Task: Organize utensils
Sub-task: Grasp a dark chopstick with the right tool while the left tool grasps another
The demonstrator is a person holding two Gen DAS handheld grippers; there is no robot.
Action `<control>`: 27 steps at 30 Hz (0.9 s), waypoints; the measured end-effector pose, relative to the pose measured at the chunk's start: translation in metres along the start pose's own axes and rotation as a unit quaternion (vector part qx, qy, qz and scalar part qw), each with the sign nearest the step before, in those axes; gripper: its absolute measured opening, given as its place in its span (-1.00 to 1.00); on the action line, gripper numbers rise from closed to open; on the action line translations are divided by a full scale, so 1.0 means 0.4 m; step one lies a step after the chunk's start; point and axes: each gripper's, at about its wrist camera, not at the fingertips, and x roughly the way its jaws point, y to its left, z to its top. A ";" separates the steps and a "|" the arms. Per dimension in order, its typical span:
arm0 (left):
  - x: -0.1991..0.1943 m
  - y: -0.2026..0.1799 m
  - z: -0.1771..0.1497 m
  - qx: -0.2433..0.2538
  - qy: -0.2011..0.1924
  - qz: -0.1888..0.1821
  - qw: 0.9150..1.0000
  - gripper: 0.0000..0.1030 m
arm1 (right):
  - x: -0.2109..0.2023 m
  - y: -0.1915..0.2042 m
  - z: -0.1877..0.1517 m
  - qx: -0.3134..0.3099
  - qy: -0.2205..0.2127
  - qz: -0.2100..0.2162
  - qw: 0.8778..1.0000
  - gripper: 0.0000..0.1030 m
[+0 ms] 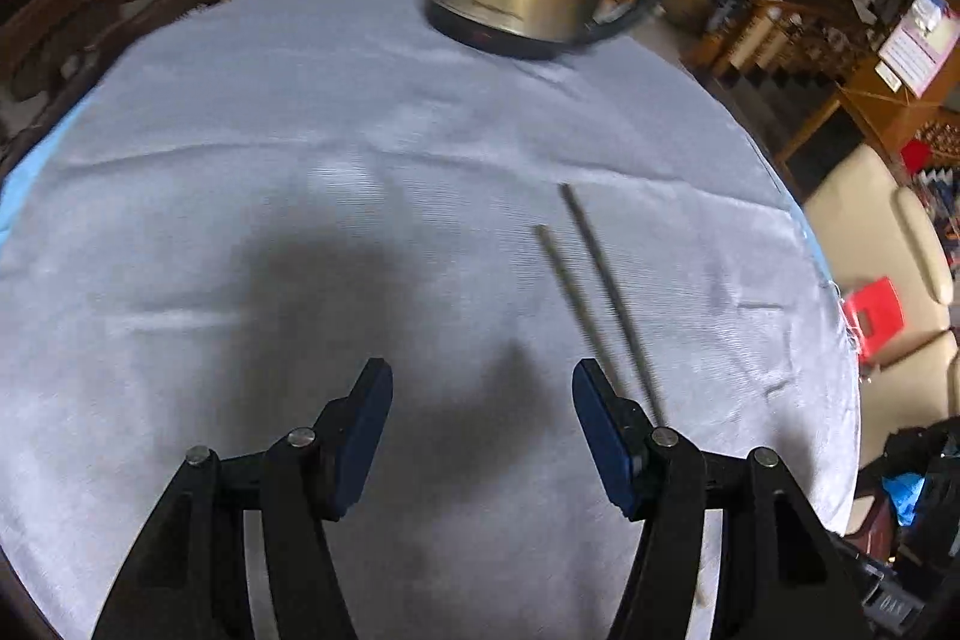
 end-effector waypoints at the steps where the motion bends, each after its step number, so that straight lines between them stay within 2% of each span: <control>1: 0.014 -0.014 0.007 0.002 0.003 -0.005 1.000 0.23 | -0.001 -0.005 0.002 0.002 -0.001 0.000 1.000 -0.08; 7: 0.076 -0.055 0.037 0.013 0.016 0.000 1.000 0.23 | -0.002 -0.032 0.011 0.010 -0.001 0.002 1.000 -0.08; 13: 0.097 -0.076 0.055 0.025 0.009 -0.001 1.000 0.23 | 0.010 -0.045 0.016 0.018 0.004 0.007 1.000 -0.08; 18: 0.114 -0.107 0.051 0.087 -0.003 0.024 0.996 0.23 | 0.015 -0.043 0.023 0.015 0.003 0.008 1.000 -0.08; 20: 0.125 -0.123 0.049 0.125 -0.002 0.048 0.991 0.14 | 0.016 -0.043 0.023 0.015 0.003 0.008 1.000 -0.07; 23: 0.122 -0.126 0.052 0.152 -0.003 0.064 0.986 -0.12 | 0.016 -0.043 0.022 0.015 0.003 0.008 1.000 -0.07; 24: 0.124 -0.117 0.054 0.156 -0.003 0.065 0.986 -0.31 | 0.016 -0.043 0.022 0.015 0.003 0.007 1.000 -0.07; 27: 0.116 -0.083 0.072 0.164 0.004 0.053 0.985 -0.71 | 0.017 -0.041 0.021 0.015 0.004 0.007 1.000 -0.07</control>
